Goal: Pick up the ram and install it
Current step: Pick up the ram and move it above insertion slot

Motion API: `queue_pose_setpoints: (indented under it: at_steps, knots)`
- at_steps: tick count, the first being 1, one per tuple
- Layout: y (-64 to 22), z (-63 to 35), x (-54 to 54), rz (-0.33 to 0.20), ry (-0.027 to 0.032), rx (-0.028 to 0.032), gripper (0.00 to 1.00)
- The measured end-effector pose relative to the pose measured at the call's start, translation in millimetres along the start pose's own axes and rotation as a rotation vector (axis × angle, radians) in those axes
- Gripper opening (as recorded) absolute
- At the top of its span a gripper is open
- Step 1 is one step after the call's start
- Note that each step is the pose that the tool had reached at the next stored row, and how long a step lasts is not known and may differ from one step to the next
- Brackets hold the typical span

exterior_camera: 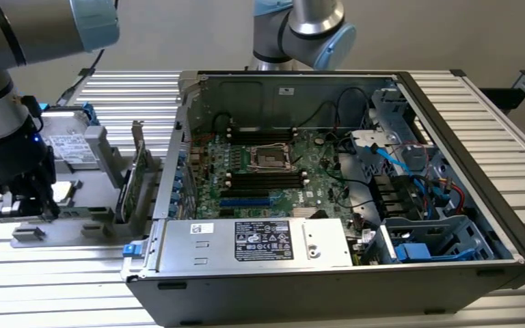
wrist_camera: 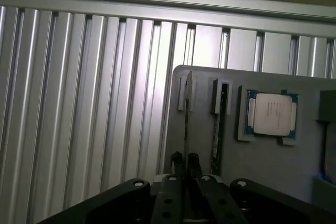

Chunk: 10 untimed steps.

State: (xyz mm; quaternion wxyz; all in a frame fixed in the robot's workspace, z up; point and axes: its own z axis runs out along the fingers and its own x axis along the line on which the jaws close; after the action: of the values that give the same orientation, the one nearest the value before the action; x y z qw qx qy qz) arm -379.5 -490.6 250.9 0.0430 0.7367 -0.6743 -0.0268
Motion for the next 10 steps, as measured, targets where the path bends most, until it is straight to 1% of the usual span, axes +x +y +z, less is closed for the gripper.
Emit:
queue_pose_setpoints:
  at_steps: [4, 10]
  knots:
    - [0.3, -15.3, -0.7, 0.0, -0.0001, -0.0009, 0.15]
    - [-3.5, -35.9, -3.7, 0.0, -0.0001, -0.0024, 0.15]
